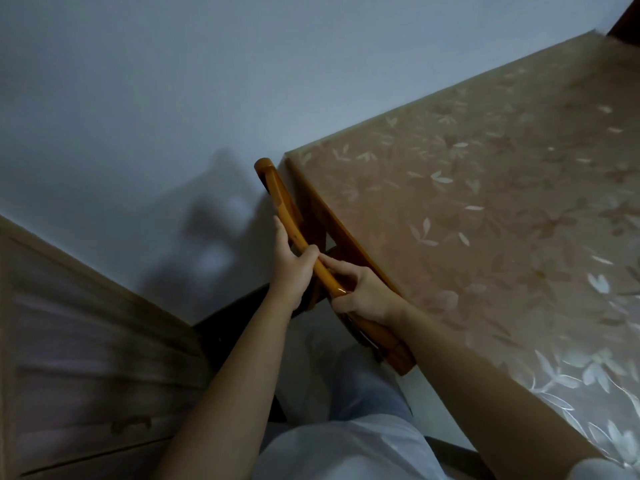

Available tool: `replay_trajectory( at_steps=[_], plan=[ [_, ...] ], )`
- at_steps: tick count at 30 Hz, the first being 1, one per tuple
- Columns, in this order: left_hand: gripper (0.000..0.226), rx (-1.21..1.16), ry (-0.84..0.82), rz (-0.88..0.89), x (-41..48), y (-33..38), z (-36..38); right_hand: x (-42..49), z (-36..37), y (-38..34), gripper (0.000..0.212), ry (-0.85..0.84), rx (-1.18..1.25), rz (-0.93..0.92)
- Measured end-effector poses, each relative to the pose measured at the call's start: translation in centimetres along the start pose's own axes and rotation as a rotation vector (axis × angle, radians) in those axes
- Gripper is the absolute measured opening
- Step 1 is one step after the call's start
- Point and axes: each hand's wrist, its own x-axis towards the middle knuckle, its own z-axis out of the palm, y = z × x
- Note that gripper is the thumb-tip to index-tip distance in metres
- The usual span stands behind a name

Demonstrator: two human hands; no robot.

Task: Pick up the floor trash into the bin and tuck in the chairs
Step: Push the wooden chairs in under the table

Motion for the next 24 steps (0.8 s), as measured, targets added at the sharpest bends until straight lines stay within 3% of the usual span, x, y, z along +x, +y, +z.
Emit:
replay_trajectory(
  at_steps=[14, 24],
  plan=[
    [0.078, -0.017, -0.029, -0.006, 5.5, 2.0, -0.9, 6.2, -0.8, -0.9, 0.080, 0.017, 0.016, 0.004],
    [0.080, -0.038, -0.114, -0.022, 6.8, 1.5, -2.7, 5.1, 0.2, -1.3, 0.073, 0.094, -0.185, 0.065]
  ],
)
